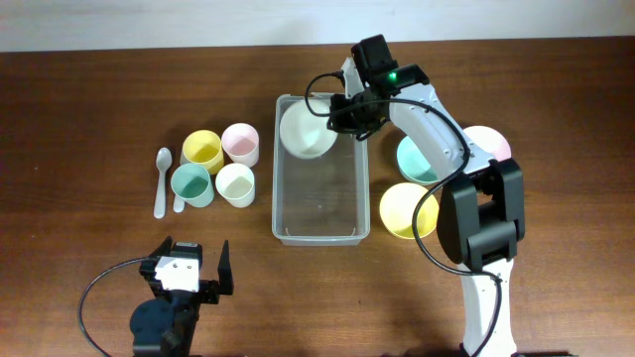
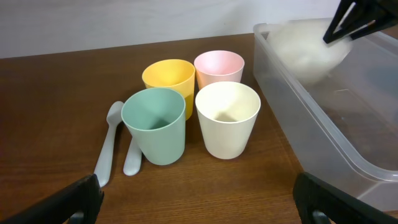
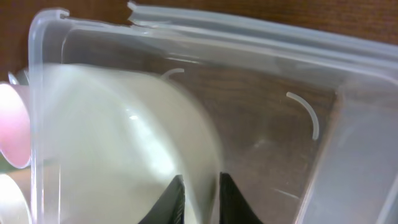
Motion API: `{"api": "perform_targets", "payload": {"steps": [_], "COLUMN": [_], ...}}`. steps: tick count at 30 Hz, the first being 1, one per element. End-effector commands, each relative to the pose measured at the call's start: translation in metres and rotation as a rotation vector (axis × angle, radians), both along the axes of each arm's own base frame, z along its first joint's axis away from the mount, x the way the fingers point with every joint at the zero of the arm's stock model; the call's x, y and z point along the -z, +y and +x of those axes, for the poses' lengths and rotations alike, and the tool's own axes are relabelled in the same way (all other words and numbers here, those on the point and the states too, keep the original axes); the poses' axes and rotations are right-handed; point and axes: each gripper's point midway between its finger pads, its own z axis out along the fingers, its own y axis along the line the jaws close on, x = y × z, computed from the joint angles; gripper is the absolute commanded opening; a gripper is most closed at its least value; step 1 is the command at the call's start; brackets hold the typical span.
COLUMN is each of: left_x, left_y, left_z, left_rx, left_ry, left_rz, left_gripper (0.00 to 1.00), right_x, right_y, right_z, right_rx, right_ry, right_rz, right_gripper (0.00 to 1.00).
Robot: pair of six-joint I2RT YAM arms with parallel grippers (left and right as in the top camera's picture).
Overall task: Pack container
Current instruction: 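Carry the white bowl into the container and release it, then reach the right gripper to the pink bowl and grasp it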
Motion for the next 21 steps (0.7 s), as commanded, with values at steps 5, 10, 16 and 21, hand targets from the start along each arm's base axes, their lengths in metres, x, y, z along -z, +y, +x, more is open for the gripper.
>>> {"api": "perform_targets", "payload": {"steps": [5, 10, 16, 21], "left_x": [0.001, 0.001, 0.001, 0.001], "left_y": [0.001, 0.001, 0.001, 0.001], "left_z": [0.0, 0.0, 0.0, 0.0], "left_rx": [0.001, 0.001, 0.001, 0.001], "left_ry": [-0.004, -0.004, -0.004, -0.004], "left_rz": [0.01, 0.01, 0.011, 0.01], "left_gripper": [1.0, 1.0, 1.0, 1.0], "right_x": [-0.049, -0.119, -0.155, -0.133], "right_y": [0.004, -0.041, -0.178, -0.265], "right_z": [0.005, -0.004, -0.039, -0.053], "right_rx": [-0.029, 0.008, 0.234, 0.423], "right_ry": [-0.066, -0.111, -0.03, 0.091], "right_rz": [0.032, 0.0, -0.191, -0.262], "right_gripper": [0.31, 0.31, 0.4, 0.52]}}
